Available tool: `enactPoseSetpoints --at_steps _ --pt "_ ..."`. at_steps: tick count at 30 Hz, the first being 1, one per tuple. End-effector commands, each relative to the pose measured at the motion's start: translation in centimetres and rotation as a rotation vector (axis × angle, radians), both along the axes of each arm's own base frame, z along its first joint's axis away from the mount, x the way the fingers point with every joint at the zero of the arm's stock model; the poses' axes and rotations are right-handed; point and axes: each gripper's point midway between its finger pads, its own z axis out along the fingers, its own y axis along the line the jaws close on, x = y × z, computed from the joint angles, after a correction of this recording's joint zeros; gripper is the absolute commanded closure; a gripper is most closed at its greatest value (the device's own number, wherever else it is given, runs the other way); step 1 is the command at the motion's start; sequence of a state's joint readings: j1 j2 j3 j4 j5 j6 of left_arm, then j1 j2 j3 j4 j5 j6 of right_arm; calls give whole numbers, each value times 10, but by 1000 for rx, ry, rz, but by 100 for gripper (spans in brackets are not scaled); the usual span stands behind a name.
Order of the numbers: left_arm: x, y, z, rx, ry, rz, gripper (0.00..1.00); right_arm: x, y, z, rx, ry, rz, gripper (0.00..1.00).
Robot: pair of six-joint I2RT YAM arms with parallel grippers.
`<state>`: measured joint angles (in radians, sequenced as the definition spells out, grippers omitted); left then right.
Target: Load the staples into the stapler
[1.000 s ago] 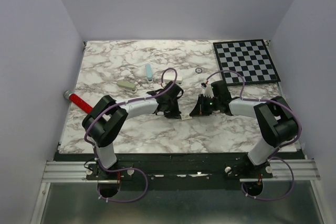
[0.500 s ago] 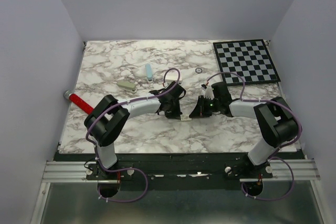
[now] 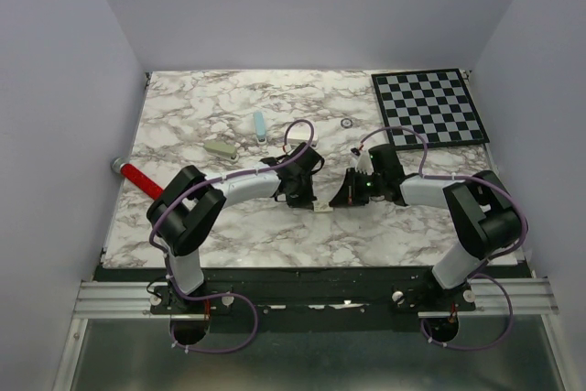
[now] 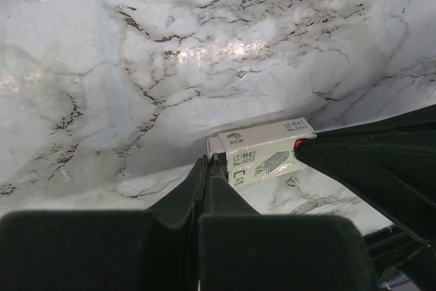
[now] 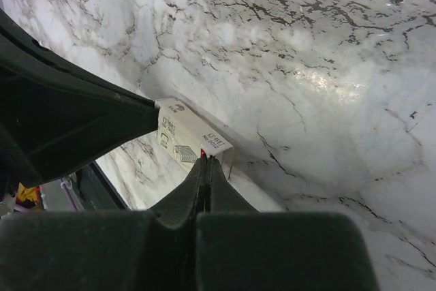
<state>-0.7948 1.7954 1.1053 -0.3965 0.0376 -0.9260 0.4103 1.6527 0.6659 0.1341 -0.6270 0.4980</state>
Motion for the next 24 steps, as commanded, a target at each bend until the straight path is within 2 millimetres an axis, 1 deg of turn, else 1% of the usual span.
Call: enactPoseSetpoints --at_steps 1,11,15,17,18,20,21,24 --pt "1 14 5 63 -39 7 100 -4 -5 4 1 -4 4 99" --pt "1 28 6 77 -32 27 100 -3 -10 1 -7 6 -3 99" --pt "1 30 6 79 -30 28 100 -3 -9 4 9 -1 2 99" --pt "1 28 6 71 -24 25 100 -5 -7 8 36 -6 11 93" --pt "2 27 5 69 -22 24 100 -3 -4 11 58 -18 12 83" --pt "1 26 4 63 -15 22 100 -6 -1 13 86 -14 27 75" --pt "0 25 3 60 -11 22 100 -5 2 15 104 -22 29 71" --pt "-1 25 2 55 -9 22 100 -5 6 17 139 -20 40 69"
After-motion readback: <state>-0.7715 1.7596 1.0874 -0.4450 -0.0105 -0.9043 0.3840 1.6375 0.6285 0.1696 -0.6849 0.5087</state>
